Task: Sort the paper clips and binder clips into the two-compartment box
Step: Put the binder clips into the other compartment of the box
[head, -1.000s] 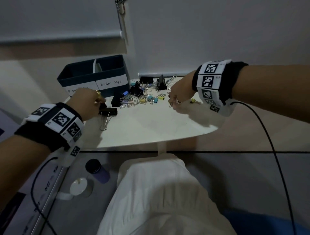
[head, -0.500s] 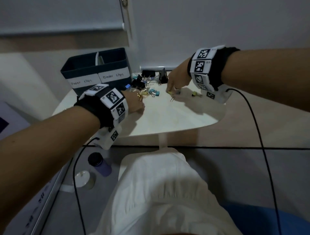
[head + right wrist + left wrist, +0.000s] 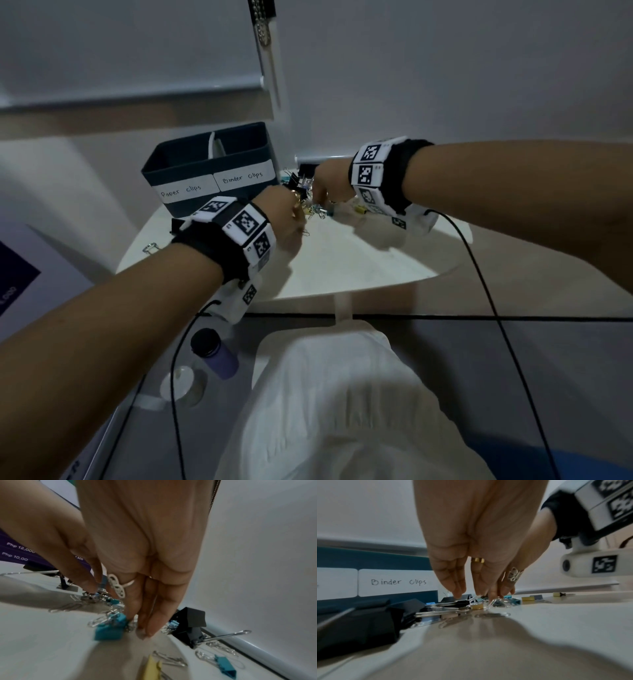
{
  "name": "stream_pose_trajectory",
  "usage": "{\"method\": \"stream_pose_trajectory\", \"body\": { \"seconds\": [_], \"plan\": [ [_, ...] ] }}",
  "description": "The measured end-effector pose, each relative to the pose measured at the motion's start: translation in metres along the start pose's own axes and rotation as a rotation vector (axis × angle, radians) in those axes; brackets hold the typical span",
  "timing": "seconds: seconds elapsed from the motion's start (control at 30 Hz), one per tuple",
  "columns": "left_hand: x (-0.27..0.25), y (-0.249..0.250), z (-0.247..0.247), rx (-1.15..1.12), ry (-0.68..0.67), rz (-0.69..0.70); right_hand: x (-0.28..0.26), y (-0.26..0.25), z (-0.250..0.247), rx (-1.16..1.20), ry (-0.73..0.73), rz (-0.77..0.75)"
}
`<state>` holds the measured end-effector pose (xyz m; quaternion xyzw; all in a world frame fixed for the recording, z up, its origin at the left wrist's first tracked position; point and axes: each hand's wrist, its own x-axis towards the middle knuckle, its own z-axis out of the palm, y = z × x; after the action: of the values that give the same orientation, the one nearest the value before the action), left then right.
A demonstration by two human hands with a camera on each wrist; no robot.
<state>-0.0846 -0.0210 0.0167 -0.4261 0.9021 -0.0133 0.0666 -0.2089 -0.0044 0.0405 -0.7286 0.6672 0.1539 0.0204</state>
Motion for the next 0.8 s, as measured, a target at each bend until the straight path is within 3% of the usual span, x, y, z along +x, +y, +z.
{"method": "stream_pose_trajectory", "body": {
  "seconds": [0.07,0.17,0.33,0.5,0.67,0.8],
  "plan": [
    [0.008,0.003,-0.006,-0.014,0.073,0.02,0.0,0.004,-0.003,-0.007,0.012,0.012],
    [0.02,0.014,-0.006,-0.017,0.032,0.016,-0.002,0.012,-0.007,0.002,-0.037,0.043],
    [0.029,0.018,-0.001,0.069,0.103,-0.098,0.003,0.023,-0.009,0.039,0.023,0.042],
    [0.023,0.005,-0.003,0.121,-0.079,-0.13,0.01,0.022,0.001,0.105,-0.045,0.03],
    [0.021,-0.003,0.001,0.026,0.018,-0.011,0.013,0.026,0.003,0.209,0.034,0.023],
    [0.022,0.0,-0.007,-0.073,0.03,0.054,0.021,0.016,0.009,0.208,-0.011,0.03]
  ]
}}
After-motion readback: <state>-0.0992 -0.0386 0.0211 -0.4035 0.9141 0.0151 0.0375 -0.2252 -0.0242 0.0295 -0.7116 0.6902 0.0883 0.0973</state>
